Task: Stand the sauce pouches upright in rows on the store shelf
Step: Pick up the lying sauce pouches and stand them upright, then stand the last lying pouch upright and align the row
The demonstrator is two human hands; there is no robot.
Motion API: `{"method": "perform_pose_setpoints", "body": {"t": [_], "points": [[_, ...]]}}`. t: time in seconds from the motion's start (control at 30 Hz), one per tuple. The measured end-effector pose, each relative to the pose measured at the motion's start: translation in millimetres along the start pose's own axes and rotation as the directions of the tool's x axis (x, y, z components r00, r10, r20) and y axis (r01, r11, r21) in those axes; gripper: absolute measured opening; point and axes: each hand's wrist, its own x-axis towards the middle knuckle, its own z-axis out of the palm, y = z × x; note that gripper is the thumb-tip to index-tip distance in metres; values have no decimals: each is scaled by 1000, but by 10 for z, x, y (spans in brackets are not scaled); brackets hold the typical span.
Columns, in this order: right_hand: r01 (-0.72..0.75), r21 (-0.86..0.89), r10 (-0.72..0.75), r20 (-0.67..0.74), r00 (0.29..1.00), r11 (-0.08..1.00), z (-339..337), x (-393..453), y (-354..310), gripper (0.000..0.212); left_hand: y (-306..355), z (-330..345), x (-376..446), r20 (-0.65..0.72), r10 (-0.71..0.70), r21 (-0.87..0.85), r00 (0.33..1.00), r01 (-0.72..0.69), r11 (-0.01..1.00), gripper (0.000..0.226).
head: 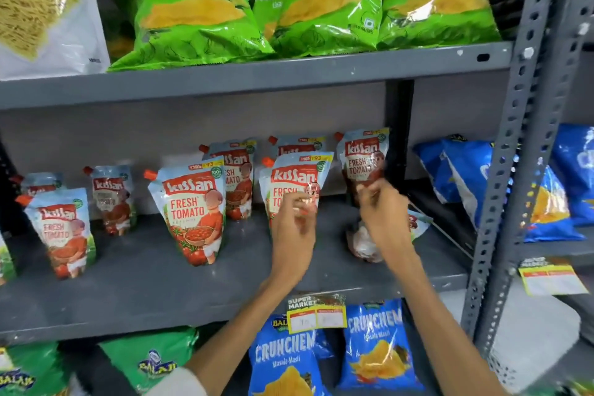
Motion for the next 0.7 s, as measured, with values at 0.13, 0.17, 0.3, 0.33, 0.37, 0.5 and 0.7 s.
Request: {"method": "perform_pose_setpoints", "body": {"t": [0.13, 0.17, 0.3, 0.33, 0.37, 0.5, 0.7], "points": [[-311, -390, 403, 179, 898, 866, -440, 185, 310, 43, 151, 461, 203, 264, -132, 75, 955, 117, 990, 21], [-336, -441, 481, 274, 833, 832, -505, 197, 362, 47, 164, 563, 270, 313, -222, 116, 923, 194, 974, 21], [-242, -523, 533, 527, 662, 817, -622, 230, 404, 41, 213, 921, 477, 472, -558, 379, 682, 414, 828, 34], [-226, -508, 513, 546, 663, 831, -625, 231, 411, 37, 205, 974, 496, 475, -631, 417, 614, 474, 775, 38], [-208, -494, 492, 561, 666, 844, -635, 249, 441, 33, 210, 1028, 496, 471, -692, 426, 548, 545, 722, 42], [-315, -399, 501, 564, 656, 861, -674, 262, 593, 25, 176, 1028, 521, 547, -782, 362, 298, 758, 542, 46], [-366, -254, 444, 583, 680, 895, -746, 264, 787, 38, 206, 983, 421, 709, -674, 217, 209, 844, 490, 14]]}}
